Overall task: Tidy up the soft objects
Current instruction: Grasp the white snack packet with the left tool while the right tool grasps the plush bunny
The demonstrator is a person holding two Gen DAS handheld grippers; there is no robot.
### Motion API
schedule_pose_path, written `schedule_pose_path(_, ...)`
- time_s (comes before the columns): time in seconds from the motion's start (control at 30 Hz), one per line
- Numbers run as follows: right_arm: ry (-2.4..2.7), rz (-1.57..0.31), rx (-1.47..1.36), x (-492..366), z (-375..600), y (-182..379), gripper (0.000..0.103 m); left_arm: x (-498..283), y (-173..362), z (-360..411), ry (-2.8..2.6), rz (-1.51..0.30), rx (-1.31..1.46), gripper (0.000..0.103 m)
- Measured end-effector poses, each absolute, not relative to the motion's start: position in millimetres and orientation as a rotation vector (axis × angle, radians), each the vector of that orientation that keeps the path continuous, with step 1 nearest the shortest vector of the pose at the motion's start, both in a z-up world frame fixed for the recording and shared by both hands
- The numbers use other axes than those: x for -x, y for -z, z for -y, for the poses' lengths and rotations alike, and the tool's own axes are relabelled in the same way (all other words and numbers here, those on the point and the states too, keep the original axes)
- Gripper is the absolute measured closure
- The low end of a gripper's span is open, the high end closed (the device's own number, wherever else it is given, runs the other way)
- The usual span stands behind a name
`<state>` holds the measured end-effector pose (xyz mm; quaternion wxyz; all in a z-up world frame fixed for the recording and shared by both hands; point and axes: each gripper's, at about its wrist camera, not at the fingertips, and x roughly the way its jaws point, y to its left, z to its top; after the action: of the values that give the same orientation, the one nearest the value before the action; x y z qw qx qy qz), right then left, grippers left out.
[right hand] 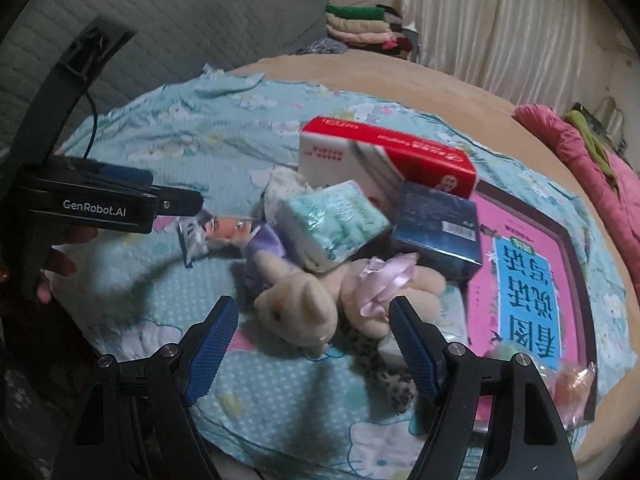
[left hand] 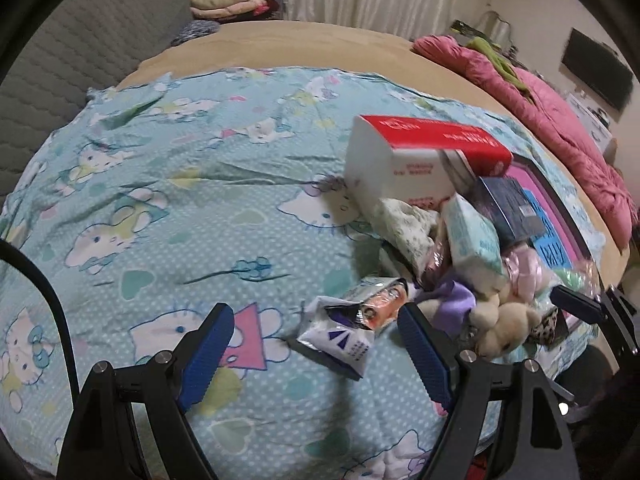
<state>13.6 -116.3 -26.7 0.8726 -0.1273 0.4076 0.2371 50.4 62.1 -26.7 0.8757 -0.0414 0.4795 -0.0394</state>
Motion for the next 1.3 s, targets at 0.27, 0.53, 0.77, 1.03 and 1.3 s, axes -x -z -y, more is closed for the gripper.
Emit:
schedule_pose_path(0.27, -0.517, -0.851, 0.323, -18.1, 106.0, 40.1, 0.024, -61.6, 40.5, -51.9, 0.166, -1.008, 0.032, 0.019)
schedule_pose_path(0.53, -0.523, -0.867, 0.304, -24.7, 105.4, 45.1, 0.024, -74.6, 57.9, -47.3, 0.262, -1.028, -0.012, 0.02)
schedule_pose_path(0.77, -0.524, -0.871, 0.328, -30.0, 95.6, 50.2, 0.03, -77.1, 73.7, -38.9, 0.324, -1.054, -0.079, 0.028)
schedule_pose_path(1.03, -0.532, -0.854, 0.359, -35.7, 88.7, 53.2, 0.053, -80.0, 73.0, -39.2, 0.345, -1.034, -0.05, 0.045)
schedule_pose_path(1.3, -0.61, -0.865, 0.266, -20.0, 103.2, 37.9, 0.054, -75.6, 68.3, -51.0, 0.335, -1.05, 0.038, 0.051)
